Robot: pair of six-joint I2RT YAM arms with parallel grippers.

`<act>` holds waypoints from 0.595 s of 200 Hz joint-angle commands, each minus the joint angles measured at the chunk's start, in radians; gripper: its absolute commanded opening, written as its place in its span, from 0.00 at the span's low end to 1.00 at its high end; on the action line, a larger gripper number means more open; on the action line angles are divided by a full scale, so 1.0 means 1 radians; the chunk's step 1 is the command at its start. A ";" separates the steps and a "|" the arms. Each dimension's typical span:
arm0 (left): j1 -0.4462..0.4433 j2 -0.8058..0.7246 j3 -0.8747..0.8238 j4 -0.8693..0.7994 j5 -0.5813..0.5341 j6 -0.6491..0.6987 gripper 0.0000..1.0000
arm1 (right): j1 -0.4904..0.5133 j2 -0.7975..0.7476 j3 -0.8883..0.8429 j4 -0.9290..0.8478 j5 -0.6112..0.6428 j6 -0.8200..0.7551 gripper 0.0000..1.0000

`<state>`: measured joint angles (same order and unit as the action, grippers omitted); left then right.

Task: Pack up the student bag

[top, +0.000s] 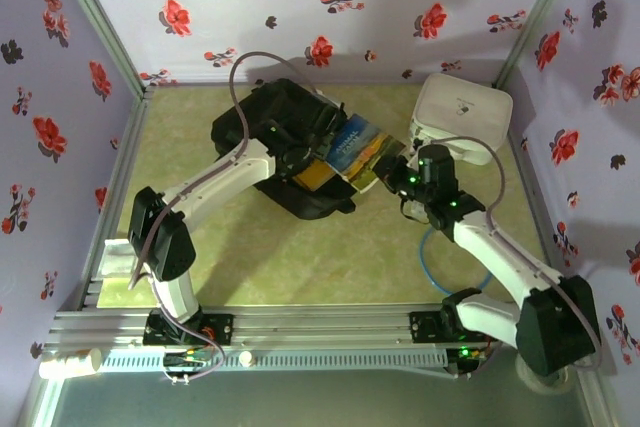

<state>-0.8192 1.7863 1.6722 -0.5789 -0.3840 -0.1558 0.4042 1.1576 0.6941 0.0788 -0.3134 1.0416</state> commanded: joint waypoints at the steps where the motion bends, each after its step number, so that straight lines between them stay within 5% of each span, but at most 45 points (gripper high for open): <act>1: -0.009 -0.066 -0.004 0.106 0.016 -0.023 0.00 | 0.024 0.048 0.018 0.113 0.047 0.062 0.04; 119: 0.000 -0.154 -0.074 0.151 0.095 -0.055 0.00 | 0.140 0.615 0.355 0.214 -0.017 0.144 0.07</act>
<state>-0.8188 1.7050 1.5948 -0.5312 -0.3161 -0.1818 0.5289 1.6772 0.9867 0.2165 -0.3126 1.1572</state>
